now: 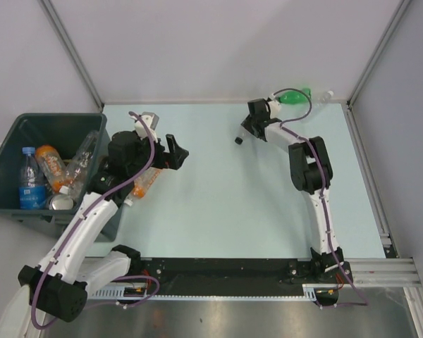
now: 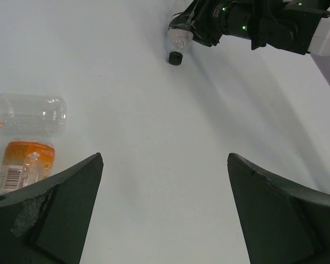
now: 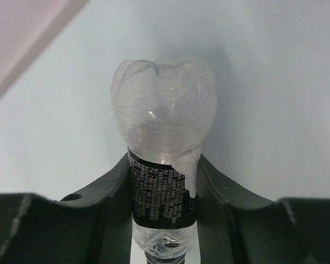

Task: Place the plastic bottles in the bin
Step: Pick up the plastic bottle from the corner of the board.

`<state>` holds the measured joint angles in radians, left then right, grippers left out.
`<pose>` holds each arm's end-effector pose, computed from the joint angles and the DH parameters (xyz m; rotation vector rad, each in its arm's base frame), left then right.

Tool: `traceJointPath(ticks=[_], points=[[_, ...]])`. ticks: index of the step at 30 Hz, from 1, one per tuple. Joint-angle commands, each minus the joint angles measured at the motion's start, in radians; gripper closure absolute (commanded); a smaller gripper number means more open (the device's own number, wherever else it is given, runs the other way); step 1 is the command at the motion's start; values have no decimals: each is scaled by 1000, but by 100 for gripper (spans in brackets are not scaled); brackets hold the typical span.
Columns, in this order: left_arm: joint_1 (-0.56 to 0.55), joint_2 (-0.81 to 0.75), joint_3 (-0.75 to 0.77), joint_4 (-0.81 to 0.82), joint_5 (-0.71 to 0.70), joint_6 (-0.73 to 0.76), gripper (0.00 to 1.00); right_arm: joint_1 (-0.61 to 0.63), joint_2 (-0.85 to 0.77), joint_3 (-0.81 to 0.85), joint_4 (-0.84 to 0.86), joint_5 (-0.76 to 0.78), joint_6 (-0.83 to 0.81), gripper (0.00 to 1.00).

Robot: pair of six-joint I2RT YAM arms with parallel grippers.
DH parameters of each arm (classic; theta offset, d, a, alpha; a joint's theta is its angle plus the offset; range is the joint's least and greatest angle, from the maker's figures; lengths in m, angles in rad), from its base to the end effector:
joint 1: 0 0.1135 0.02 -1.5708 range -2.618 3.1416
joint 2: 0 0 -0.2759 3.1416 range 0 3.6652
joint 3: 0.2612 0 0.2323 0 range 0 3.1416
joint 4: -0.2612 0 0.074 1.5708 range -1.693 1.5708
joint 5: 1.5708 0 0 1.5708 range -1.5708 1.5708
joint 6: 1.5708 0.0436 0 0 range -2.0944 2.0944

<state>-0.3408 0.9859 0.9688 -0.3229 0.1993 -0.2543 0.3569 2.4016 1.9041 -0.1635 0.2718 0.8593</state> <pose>0.1886 -0.0760 0.3607 0.2213 1.9357 -0.5886 0.5111 0.1781 0.1739 0.6969 2.1171 0.3718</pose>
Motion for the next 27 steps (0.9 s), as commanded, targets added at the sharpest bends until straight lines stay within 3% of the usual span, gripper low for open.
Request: traceJointPath(ticks=[1, 7, 12, 27], points=[[2, 20, 2, 28, 92, -13, 0, 53, -241, -170, 151, -29, -121, 78], [-15, 40, 11, 67, 232, -56, 0, 106, -548, -433, 223, -207, -166, 79], [-46, 48, 7, 77, 236, -111, 0, 116, -715, -560, 272, -402, -102, 79], [-150, 49, -15, 236, 172, -261, 0, 293, -984, -678, 343, -540, -71, 78]])
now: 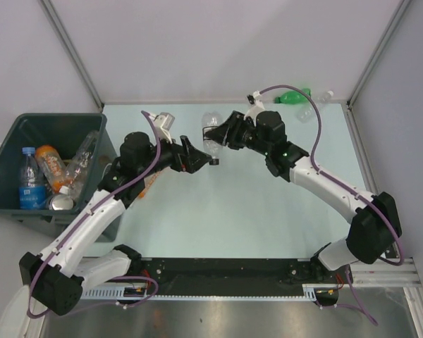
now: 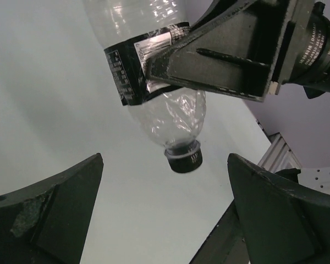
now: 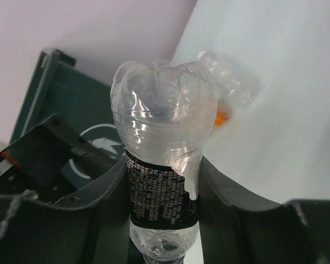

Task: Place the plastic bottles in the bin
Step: Pick up the plastic bottle from the corner of the board.

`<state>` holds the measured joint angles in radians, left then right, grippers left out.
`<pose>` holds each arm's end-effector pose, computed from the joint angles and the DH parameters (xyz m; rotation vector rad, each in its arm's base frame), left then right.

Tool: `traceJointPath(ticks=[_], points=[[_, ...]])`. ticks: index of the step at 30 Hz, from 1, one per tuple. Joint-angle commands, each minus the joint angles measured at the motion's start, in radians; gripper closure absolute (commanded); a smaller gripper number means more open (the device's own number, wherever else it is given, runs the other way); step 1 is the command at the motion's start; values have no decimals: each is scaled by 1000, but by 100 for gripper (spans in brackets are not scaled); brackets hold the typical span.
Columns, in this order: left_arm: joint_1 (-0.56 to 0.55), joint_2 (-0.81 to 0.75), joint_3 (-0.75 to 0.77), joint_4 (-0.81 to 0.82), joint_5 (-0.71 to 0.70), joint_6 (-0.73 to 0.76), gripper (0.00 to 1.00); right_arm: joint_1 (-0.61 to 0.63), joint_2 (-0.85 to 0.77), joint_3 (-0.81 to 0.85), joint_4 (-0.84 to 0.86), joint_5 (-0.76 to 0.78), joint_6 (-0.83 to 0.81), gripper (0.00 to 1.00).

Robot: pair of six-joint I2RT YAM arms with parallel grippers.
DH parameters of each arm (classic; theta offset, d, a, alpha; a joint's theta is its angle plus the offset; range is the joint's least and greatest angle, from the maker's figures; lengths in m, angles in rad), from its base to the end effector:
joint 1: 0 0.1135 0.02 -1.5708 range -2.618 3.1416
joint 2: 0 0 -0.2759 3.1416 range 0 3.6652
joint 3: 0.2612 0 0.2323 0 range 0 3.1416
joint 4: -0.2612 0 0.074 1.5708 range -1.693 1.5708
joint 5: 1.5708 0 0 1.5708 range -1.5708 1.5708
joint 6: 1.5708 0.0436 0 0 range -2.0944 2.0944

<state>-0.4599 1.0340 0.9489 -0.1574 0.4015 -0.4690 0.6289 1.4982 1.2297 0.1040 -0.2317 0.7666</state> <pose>0.1882 -0.1122 0.3639 0.2926 1.8925 -1.0072 0.2748 0.2123 0.3679 -0.0558 1.8941 1.1952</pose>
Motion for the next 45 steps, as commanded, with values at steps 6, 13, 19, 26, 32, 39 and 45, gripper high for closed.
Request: traceJointPath(ticks=[6, 13, 19, 26, 32, 39, 45], points=[[-59, 29, 1, 73, -98, -103, 1, 41, -98, -12, 108, -107, 54, 76], [-74, 37, 5, 133, -116, -119, 21, 46, -95, -22, 125, -165, 92, 73], [-75, 54, 22, 117, -104, -100, 46, 48, -96, -39, 171, -210, 132, 65], [-75, 18, 66, 9, -210, -42, 85, 46, -98, -39, 122, -227, 122, 14], [-75, -38, 131, -149, -395, 56, 93, 42, -150, -41, -1, -167, 67, 0], [-72, -89, 252, -346, -757, 159, 90, -29, -286, -51, -226, -38, -24, 0], [-17, -78, 381, -422, -1078, 286, 87, -96, -381, -96, -319, -15, -49, 0]])
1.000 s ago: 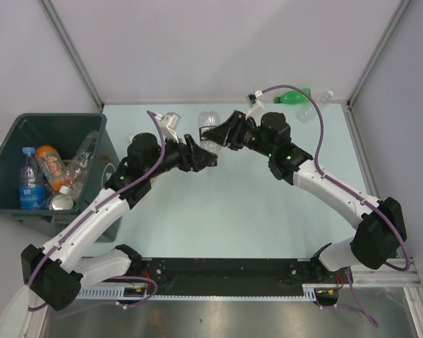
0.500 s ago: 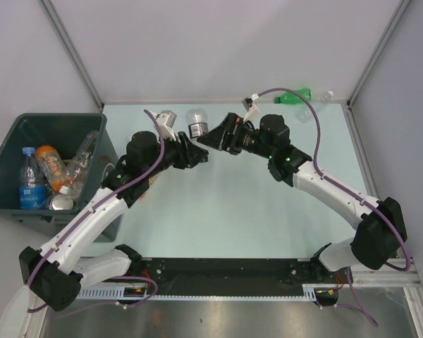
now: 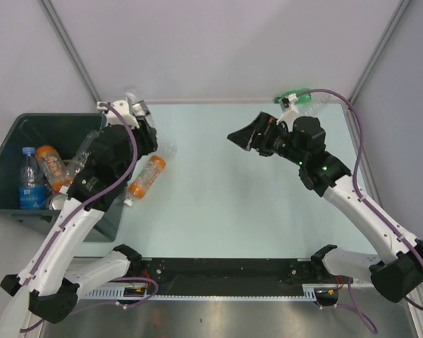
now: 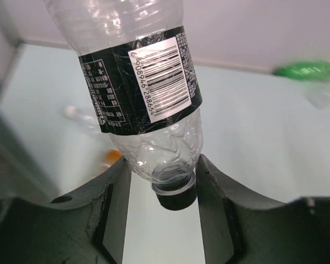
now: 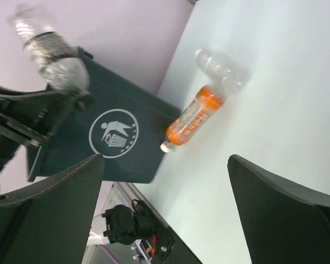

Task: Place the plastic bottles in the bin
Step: Pick up the plastic bottle from the corner of the board, then place the plastic bottle in the trash bin.

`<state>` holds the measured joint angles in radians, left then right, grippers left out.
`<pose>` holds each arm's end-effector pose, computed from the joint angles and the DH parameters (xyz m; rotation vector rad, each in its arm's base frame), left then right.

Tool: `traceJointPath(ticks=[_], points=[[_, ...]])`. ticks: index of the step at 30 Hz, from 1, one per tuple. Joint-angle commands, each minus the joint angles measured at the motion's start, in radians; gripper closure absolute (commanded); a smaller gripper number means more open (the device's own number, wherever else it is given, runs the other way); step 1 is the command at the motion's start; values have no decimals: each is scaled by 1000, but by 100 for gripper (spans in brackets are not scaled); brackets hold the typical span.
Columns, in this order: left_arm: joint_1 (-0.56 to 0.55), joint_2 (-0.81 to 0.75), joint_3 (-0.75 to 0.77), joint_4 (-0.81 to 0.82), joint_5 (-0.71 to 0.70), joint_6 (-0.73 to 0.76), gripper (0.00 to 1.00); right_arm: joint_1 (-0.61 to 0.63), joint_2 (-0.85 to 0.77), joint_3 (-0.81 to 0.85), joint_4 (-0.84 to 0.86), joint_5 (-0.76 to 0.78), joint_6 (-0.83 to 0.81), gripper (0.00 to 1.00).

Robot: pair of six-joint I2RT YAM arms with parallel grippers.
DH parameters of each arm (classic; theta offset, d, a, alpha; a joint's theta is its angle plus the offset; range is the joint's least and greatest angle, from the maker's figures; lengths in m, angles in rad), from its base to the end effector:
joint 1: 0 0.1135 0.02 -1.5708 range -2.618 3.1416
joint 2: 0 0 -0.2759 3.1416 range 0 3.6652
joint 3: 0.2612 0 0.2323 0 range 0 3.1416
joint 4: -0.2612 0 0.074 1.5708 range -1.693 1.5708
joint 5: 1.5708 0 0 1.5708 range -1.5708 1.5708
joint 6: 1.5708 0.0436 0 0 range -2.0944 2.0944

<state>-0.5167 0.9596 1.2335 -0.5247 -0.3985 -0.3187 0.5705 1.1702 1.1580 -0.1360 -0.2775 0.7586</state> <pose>0.1580 -0.0703 0.4296 -0.1020 1.8047 -0.2326 0.2058 0.1463 0.4077 -0.0482 1.8725 1.1928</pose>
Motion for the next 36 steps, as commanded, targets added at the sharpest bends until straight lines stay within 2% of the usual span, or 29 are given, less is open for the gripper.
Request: traceJointPath(ticks=[1, 5, 8, 14, 16, 17, 18, 21, 22, 24, 27, 34, 36], points=[[78, 5, 118, -58, -325, 157, 86, -59, -63, -37, -89, 26, -42, 0], [202, 70, 276, -127, -388, 181, 86, -106, -96, -64, -114, 15, -47, 0], [245, 62, 293, -126, -465, 165, 85, -121, -112, -86, -122, 11, -44, 0], [357, 47, 285, -135, -520, 156, 80, -133, -115, -103, -135, -3, -42, 0], [372, 30, 270, -139, -525, 144, 70, -135, -113, -106, -142, -6, -41, 0], [374, 28, 267, -146, -520, 133, 61, -136, -113, -107, -143, -6, -38, 0], [377, 25, 265, -159, -511, 129, 34, -136, -113, -107, -145, -8, -36, 0], [377, 24, 268, -184, -491, 118, 8, -135, -115, -110, -158, -11, -25, 1], [377, 16, 271, -195, -487, 113, 5, -136, -116, -110, -163, -12, -22, 0], [376, 5, 271, -201, -465, 110, 0, -135, -125, -112, -187, -3, -18, 0], [376, -21, 265, -202, -401, 118, 0, -136, -147, -115, -232, 23, -12, 0], [377, -27, 248, -213, -105, 147, 0, -138, -207, -119, -306, 110, 10, 0], [377, -18, 247, -216, 30, 145, 0, -138, -218, -121, -332, 135, 13, 0]])
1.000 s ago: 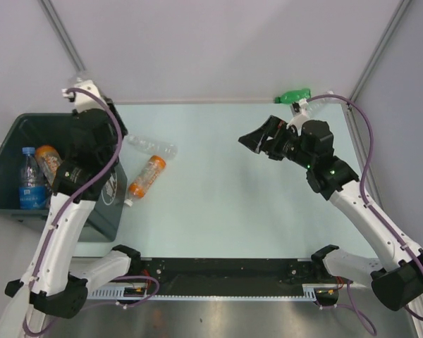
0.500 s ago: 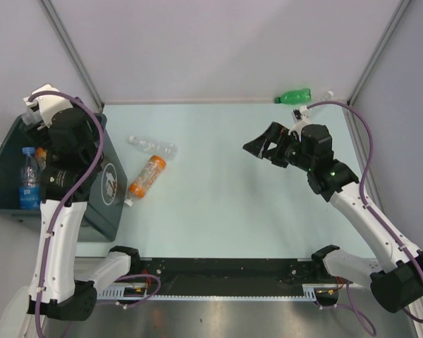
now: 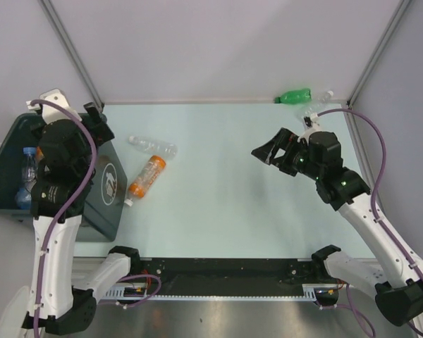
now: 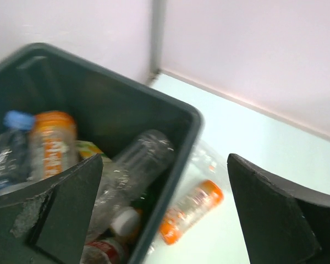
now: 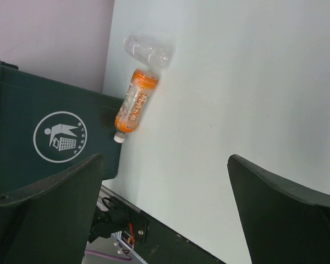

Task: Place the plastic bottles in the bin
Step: Place the plastic bottle in the trash bin, then pick up the plastic bottle at the center of the board.

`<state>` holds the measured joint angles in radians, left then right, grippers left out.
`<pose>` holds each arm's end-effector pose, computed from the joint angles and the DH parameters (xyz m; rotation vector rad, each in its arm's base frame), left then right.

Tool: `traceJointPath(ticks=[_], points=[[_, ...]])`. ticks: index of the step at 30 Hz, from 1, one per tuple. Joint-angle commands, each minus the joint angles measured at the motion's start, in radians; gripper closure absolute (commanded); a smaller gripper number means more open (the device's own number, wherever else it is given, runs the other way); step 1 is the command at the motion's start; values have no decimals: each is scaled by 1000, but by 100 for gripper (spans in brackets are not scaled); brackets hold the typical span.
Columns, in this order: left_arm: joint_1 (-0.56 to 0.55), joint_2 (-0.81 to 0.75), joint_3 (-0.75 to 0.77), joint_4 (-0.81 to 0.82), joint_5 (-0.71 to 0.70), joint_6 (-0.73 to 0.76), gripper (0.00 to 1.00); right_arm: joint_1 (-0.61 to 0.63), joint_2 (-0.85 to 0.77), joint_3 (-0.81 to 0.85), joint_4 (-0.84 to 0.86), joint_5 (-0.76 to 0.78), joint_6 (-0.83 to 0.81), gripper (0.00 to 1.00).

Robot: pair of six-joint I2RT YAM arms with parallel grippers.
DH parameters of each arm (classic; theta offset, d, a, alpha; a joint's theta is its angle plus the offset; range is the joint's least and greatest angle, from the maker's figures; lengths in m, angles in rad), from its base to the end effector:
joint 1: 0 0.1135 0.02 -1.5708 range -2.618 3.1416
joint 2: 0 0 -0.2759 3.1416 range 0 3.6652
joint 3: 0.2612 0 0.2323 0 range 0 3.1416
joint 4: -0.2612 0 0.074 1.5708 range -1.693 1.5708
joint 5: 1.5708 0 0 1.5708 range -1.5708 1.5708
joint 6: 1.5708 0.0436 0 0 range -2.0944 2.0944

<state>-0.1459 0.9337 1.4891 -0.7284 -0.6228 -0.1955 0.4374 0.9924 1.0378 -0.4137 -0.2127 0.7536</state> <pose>0.1251 0.0073 0.4857 -0.4900 1.6483 0.2895 0.1768 0.0928 0.3726 0.1752 2.0566 0.9740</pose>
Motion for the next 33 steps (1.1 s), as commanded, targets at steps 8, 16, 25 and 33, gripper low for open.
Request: traceJointPath(ticks=[8, 16, 25, 33], points=[[-11, 2, -92, 18, 604, 73, 0, -6, -86, -47, -66, 127, -13, 1], [-35, -55, -223, 49, 767, 99, 0, -8, -162, -137, -56, 134, -8, 0], [-152, 14, -325, 96, 655, 76, 0, -8, -204, -240, 9, 61, 1, 0], [-328, 213, -357, 110, 287, 84, 0, -11, -163, -283, 24, 47, -28, 0]])
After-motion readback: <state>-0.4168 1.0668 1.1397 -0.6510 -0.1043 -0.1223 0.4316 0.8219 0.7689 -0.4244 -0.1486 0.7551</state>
